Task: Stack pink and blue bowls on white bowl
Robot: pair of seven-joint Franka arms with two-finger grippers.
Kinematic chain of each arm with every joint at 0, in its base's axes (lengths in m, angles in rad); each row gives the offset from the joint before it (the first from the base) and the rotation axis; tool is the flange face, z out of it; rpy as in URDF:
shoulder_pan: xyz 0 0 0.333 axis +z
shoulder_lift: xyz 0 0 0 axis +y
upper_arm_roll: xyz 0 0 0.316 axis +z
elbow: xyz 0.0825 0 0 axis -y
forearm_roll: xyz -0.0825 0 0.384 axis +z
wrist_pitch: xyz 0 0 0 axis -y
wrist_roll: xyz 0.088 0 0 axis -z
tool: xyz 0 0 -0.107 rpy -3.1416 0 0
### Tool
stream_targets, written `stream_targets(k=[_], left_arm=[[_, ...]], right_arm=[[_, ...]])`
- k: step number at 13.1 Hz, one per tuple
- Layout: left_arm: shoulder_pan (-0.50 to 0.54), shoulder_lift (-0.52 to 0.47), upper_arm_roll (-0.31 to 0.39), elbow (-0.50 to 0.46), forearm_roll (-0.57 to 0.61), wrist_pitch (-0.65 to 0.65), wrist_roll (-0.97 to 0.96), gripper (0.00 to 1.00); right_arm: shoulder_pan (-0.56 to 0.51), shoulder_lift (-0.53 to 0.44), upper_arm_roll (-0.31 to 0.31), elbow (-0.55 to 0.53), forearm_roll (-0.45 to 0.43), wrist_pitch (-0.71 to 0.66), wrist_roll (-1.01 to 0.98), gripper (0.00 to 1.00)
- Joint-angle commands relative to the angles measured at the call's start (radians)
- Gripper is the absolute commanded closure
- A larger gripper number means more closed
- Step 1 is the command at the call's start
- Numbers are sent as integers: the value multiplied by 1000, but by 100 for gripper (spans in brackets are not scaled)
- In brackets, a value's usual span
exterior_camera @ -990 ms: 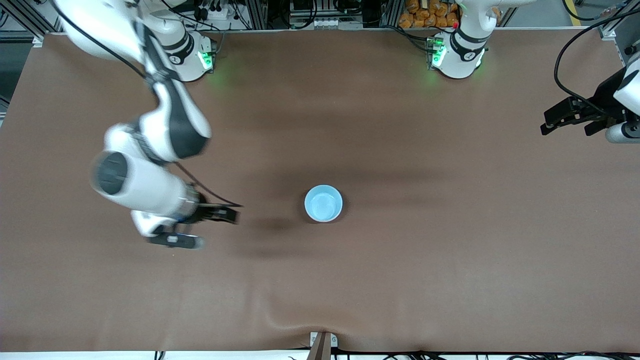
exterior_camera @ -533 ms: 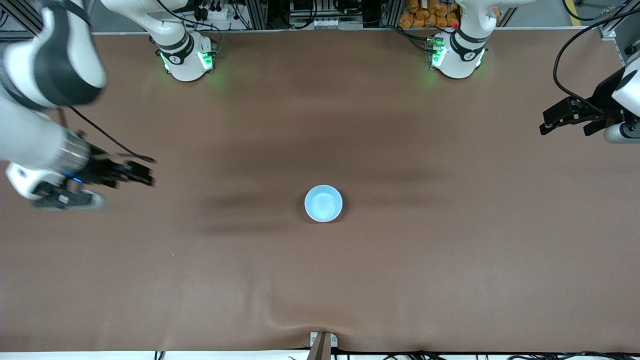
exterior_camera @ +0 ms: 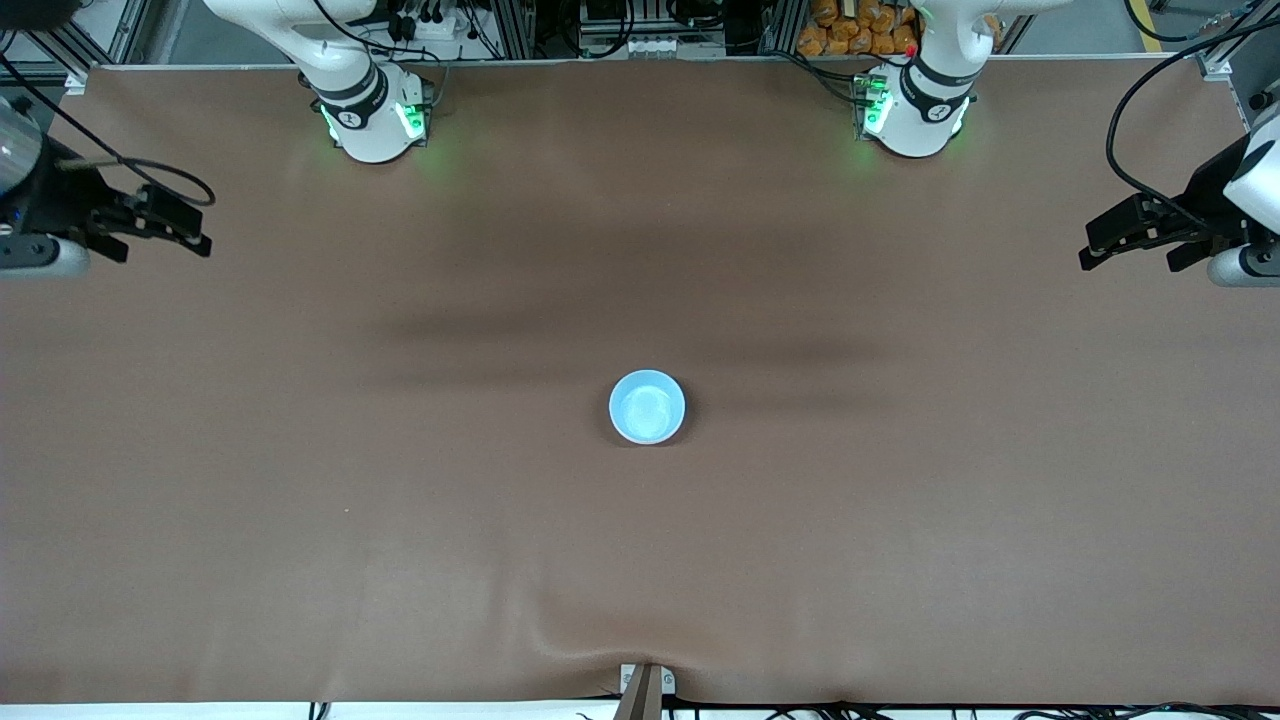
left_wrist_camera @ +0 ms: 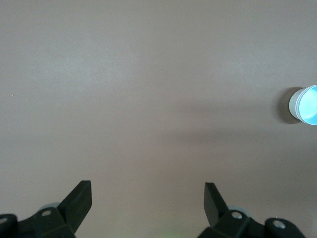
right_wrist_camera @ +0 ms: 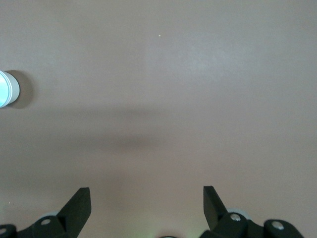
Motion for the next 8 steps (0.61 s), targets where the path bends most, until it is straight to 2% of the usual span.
stream_targets(k=[1, 8], left_arm=[[1, -11, -2, -7, 18, 1, 3, 0], [1, -13, -2, -8, 18, 1, 5, 0]], right_arm=[[-6, -17, -29, -33, -18, 2, 0, 0], [-52, -25, -39, -24, -18, -26, -17, 0]])
